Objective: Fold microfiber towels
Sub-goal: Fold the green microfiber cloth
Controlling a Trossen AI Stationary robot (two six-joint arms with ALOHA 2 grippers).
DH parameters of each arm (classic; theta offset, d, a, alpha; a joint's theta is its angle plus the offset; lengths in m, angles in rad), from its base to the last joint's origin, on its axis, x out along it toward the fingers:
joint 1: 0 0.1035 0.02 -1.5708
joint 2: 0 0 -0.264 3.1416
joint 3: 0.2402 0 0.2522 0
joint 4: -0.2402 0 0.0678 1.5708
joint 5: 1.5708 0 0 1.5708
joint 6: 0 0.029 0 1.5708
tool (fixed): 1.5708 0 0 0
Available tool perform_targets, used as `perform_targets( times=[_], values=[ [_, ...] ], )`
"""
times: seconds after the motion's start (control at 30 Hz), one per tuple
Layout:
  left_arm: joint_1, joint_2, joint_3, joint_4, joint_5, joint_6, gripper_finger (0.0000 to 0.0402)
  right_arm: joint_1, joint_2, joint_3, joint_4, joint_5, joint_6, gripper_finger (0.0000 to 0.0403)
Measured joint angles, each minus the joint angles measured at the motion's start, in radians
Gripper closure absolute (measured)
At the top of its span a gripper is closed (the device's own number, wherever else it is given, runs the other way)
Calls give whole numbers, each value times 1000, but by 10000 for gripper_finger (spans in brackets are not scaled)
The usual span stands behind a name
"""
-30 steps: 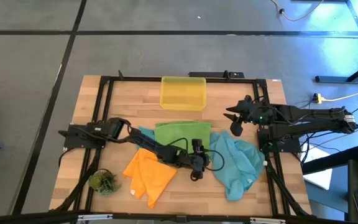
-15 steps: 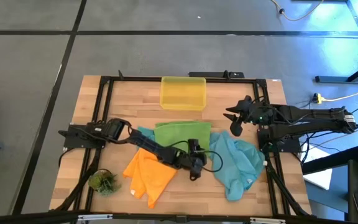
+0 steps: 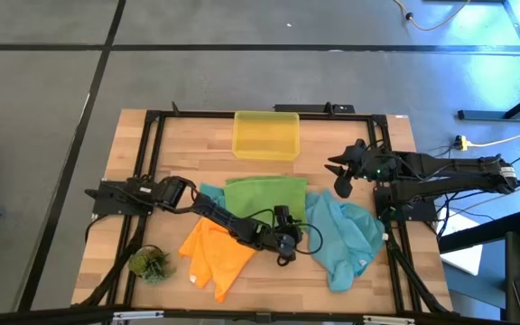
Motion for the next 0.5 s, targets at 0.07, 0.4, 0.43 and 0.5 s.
perform_targets(
  times=[0.07,0.4,0.43,0.5],
  values=[
    [1,-1,-1,0,-31,6,253,0,0,0,-1,0,-7,289],
    [10,-25,-7,-30,-15,30,398,0,2,0,14,-153,-167,312],
    [10,-32,-8,-33,-5,34,399,1,7,0,23,-185,-186,314],
    [6,-58,-11,-58,10,37,401,7,23,0,40,-246,-220,314]
  ],
)
